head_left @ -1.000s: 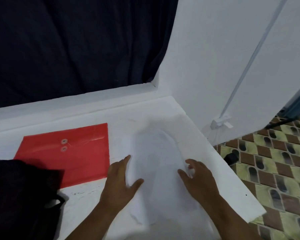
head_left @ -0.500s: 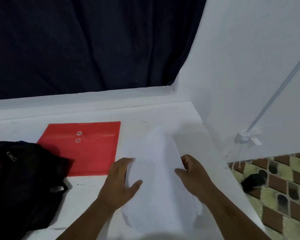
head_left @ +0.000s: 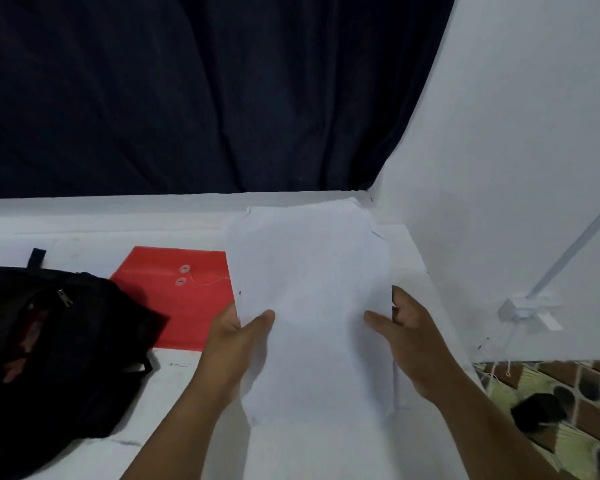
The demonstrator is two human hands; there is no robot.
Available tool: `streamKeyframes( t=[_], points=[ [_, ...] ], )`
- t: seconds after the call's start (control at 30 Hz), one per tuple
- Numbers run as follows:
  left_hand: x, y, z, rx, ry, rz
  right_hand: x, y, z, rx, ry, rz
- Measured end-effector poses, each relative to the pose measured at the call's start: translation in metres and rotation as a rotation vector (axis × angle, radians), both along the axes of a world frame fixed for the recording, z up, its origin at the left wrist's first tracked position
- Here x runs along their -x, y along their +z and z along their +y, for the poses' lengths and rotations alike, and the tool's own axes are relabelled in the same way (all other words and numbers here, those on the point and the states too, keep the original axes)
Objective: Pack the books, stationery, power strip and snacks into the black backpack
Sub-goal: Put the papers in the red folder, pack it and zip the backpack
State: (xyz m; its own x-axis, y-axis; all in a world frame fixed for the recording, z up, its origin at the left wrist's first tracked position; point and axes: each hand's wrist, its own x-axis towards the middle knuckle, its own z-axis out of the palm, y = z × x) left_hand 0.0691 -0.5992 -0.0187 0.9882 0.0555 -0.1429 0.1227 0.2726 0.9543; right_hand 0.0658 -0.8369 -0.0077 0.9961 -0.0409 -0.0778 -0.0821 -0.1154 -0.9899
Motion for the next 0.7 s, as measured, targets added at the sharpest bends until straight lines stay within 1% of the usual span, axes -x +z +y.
streamKeyframes(
  t=[0.07, 0.13, 0.23, 0.4, 0.53, 0.63, 0.7],
  points=[
    [0.000, 0.008, 0.007, -0.137, 0.029, -0.029, 0.001, 0.002, 0.003, 0.008, -0.040, -0.037],
    [0.002, 0.011, 0.014, -0.249, 0.008, -0.052, 0.001, 0.003, 0.005, 0.060, -0.083, -0.091],
    [0.005, 0.012, 0.022, -0.305, -0.009, -0.059, 0.001, 0.006, 0.010, 0.134, -0.168, -0.180],
    [0.007, 0.018, 0.027, -0.282, 0.037, -0.085, 0.006, 0.011, 0.020, 0.192, -0.171, -0.225],
    [0.009, 0.025, 0.032, -0.285, 0.021, -0.076, 0.005, 0.022, 0.025, 0.146, -0.293, -0.302],
    [0.008, 0.031, 0.032, -0.251, 0.007, -0.089, -0.001, 0.027, 0.027, 0.223, -0.365, -0.365],
    [0.008, 0.036, 0.032, -0.264, 0.009, -0.125, -0.002, 0.030, 0.030, 0.257, -0.386, -0.403]
  ],
)
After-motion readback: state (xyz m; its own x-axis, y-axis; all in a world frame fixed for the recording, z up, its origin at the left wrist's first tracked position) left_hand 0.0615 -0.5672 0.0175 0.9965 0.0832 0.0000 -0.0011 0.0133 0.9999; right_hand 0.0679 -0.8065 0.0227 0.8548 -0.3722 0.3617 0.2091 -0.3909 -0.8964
